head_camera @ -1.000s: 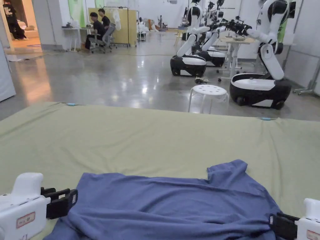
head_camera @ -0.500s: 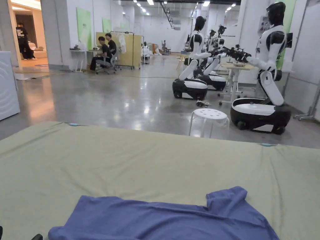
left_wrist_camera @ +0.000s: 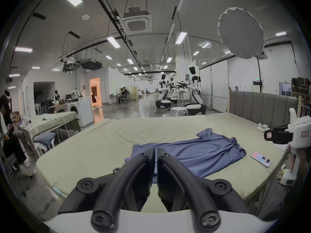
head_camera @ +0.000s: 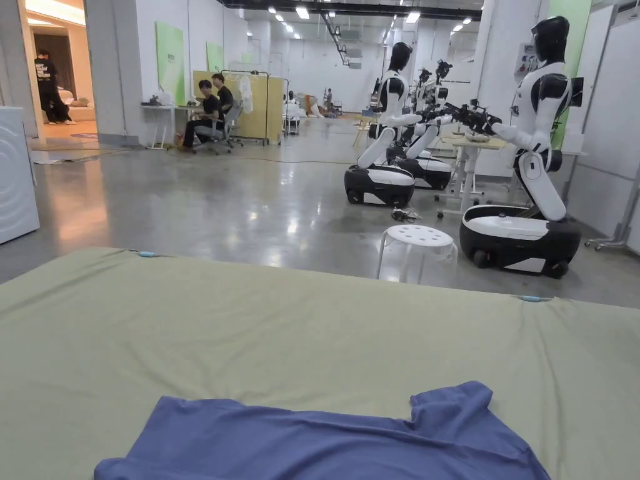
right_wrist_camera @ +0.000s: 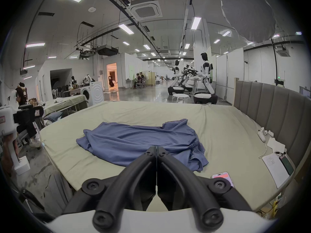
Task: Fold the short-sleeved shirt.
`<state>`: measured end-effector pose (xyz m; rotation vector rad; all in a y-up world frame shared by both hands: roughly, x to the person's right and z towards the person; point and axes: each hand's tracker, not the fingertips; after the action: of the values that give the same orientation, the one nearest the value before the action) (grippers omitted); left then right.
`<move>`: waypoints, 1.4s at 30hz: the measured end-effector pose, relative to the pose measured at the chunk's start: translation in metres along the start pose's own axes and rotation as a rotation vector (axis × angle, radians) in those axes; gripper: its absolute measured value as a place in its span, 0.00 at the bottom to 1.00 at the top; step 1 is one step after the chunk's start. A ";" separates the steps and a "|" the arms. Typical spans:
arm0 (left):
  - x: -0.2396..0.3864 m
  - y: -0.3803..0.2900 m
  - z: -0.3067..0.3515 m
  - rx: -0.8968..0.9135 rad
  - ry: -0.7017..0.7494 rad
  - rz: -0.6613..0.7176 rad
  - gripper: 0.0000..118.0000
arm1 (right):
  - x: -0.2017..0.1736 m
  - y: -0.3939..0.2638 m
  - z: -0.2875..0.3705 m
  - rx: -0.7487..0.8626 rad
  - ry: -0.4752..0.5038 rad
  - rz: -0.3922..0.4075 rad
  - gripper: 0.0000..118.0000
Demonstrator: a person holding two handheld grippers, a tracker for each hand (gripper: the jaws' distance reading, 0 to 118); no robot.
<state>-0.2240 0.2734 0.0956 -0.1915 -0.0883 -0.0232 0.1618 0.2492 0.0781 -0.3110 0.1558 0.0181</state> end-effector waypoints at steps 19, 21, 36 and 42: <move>0.034 -0.017 0.004 -0.048 0.016 -0.183 0.02 | -0.003 0.006 0.002 0.035 0.022 -0.058 0.00; 0.027 -0.020 0.001 -0.056 0.040 -0.170 0.02 | -0.003 0.006 0.003 0.040 0.024 -0.064 0.00; -0.111 -0.090 -0.214 -0.522 0.024 0.308 0.45 | 0.033 -0.022 0.011 -0.011 -0.011 -0.222 0.00; -0.119 -0.107 -0.259 -0.694 0.074 0.285 0.44 | 0.054 -0.037 0.009 -0.069 -0.086 -0.257 0.00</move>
<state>-0.3235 0.1209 -0.1477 -0.8942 0.0253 0.2262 0.2177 0.2165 0.0891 -0.3971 0.0286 -0.2180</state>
